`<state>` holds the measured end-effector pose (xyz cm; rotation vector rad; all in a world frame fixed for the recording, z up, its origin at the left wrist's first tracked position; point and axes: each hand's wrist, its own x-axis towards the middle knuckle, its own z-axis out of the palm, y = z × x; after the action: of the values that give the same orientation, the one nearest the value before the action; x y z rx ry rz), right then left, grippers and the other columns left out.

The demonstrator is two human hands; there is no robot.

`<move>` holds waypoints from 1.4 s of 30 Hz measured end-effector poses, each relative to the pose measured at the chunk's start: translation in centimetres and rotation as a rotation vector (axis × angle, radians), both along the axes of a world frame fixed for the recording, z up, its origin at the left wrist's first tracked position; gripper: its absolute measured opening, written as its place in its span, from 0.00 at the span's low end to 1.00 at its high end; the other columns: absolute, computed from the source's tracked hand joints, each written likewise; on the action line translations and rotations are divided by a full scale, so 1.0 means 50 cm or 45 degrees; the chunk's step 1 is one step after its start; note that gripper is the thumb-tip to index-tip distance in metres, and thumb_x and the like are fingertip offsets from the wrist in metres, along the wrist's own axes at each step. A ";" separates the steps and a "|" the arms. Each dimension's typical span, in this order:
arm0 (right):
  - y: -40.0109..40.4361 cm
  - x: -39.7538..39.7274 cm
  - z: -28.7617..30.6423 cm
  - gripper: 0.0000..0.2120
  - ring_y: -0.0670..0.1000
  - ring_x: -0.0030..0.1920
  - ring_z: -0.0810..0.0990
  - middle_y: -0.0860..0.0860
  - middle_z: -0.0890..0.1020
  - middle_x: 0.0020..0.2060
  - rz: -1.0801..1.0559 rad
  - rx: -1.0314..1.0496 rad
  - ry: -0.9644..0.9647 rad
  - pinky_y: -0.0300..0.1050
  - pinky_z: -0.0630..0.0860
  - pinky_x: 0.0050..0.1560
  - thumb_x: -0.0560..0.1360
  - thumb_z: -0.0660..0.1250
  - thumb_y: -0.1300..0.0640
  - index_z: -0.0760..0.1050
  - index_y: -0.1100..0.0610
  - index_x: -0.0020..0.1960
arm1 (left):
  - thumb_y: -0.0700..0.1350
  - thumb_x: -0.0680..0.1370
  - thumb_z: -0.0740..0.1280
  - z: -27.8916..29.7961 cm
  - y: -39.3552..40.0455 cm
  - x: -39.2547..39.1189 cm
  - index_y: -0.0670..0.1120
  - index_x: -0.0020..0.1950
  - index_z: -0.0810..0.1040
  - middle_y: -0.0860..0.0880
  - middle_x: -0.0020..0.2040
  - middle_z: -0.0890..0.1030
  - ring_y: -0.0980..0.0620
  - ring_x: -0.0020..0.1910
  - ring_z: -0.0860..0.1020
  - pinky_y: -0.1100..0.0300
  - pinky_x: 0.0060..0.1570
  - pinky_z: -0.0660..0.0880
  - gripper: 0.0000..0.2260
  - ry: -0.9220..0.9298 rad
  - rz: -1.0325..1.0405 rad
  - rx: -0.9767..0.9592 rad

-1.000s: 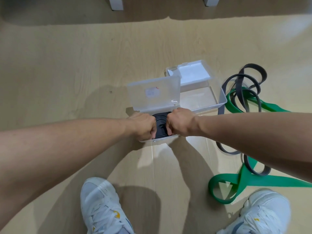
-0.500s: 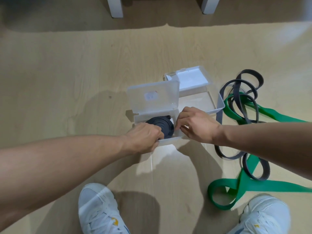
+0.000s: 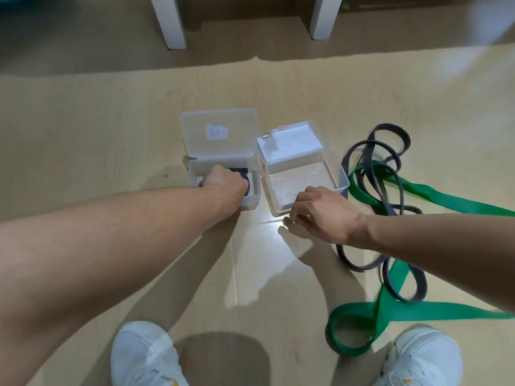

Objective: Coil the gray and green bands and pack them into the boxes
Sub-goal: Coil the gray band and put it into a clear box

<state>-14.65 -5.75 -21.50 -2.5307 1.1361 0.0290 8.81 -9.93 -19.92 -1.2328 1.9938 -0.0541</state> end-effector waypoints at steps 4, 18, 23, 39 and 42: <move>0.011 -0.038 0.014 0.11 0.53 0.50 0.78 0.48 0.82 0.48 -0.064 0.011 0.040 0.46 0.74 0.51 0.78 0.63 0.48 0.82 0.49 0.52 | 0.42 0.81 0.63 0.018 -0.007 -0.085 0.48 0.62 0.78 0.48 0.56 0.83 0.45 0.55 0.82 0.58 0.47 0.72 0.11 0.076 -0.232 -0.140; -0.019 -0.292 -0.008 0.37 0.62 0.64 0.76 0.59 0.77 0.65 -1.432 0.169 0.378 0.58 0.76 0.62 0.77 0.63 0.34 0.61 0.55 0.77 | 0.45 0.82 0.58 -0.014 0.008 -0.145 0.46 0.57 0.79 0.48 0.45 0.73 0.45 0.42 0.74 0.51 0.42 0.70 0.11 0.195 -0.296 0.105; 0.004 -0.300 -0.028 0.21 0.56 0.49 0.81 0.51 0.83 0.50 -1.365 0.397 0.333 0.51 0.81 0.51 0.77 0.67 0.39 0.76 0.50 0.65 | 0.52 0.81 0.60 -0.021 0.007 -0.155 0.46 0.56 0.81 0.47 0.50 0.71 0.47 0.47 0.66 0.52 0.51 0.65 0.14 0.348 -0.296 -0.038; 0.149 -0.090 0.366 0.07 0.54 0.45 0.82 0.51 0.83 0.46 -0.572 -0.084 -1.063 0.54 0.80 0.49 0.80 0.66 0.57 0.78 0.53 0.58 | 0.59 0.71 0.76 0.320 0.081 -0.196 0.58 0.59 0.76 0.59 0.53 0.82 0.53 0.56 0.81 0.60 0.56 0.78 0.19 1.560 0.036 0.216; 0.150 -0.070 0.460 0.04 0.52 0.45 0.84 0.51 0.84 0.45 -0.454 0.027 -1.158 0.49 0.82 0.47 0.82 0.65 0.55 0.77 0.47 0.54 | 0.55 0.74 0.72 0.399 0.121 -0.164 0.53 0.60 0.80 0.52 0.52 0.85 0.51 0.53 0.83 0.49 0.55 0.81 0.15 1.700 0.199 0.228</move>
<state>-18.15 1.73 1.48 -1.8813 1.1128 -1.0626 0.62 -3.87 0.03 -1.4342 2.8237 1.2989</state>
